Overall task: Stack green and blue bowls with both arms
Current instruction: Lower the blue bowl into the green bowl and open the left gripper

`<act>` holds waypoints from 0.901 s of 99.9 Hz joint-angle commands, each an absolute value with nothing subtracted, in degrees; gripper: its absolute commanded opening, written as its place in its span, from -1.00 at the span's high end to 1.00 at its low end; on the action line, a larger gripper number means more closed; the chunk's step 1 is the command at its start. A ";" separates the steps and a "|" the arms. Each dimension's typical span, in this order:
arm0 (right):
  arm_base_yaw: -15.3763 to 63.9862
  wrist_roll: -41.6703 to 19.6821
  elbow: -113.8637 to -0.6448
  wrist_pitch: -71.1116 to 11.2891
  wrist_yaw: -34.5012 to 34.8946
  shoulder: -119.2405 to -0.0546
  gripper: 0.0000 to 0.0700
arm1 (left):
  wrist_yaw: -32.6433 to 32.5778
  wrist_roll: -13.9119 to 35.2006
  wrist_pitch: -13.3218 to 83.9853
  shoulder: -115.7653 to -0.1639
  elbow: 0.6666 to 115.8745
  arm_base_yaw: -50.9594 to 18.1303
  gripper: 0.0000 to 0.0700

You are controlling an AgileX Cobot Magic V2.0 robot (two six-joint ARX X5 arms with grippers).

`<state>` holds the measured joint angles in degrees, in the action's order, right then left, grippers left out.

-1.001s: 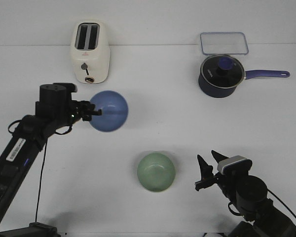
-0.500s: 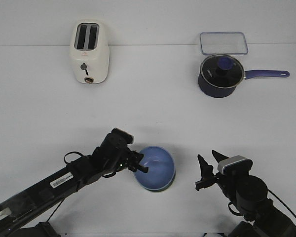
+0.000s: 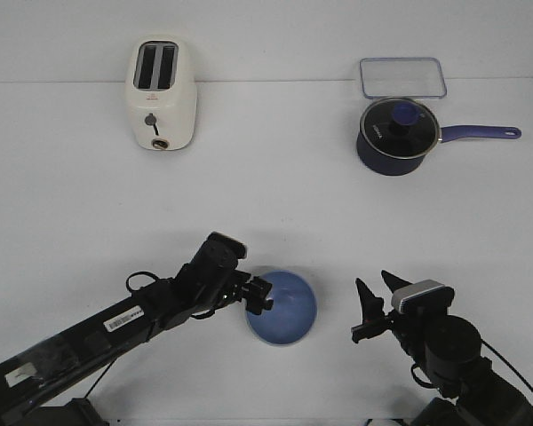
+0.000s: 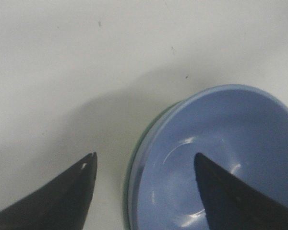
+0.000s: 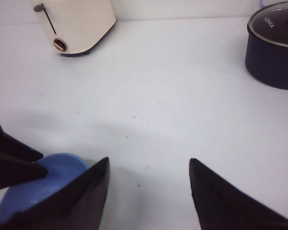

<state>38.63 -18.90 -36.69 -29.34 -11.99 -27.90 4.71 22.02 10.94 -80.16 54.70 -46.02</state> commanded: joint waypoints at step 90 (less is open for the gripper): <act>41.56 -18.35 -33.74 -29.85 -11.40 -23.81 0.97 | -9.43 18.48 19.57 -37.08 36.77 -43.66 0.96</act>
<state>41.10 -16.82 -33.41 -30.59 -11.70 -23.97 -9.21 18.81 19.88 -37.01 36.32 -43.24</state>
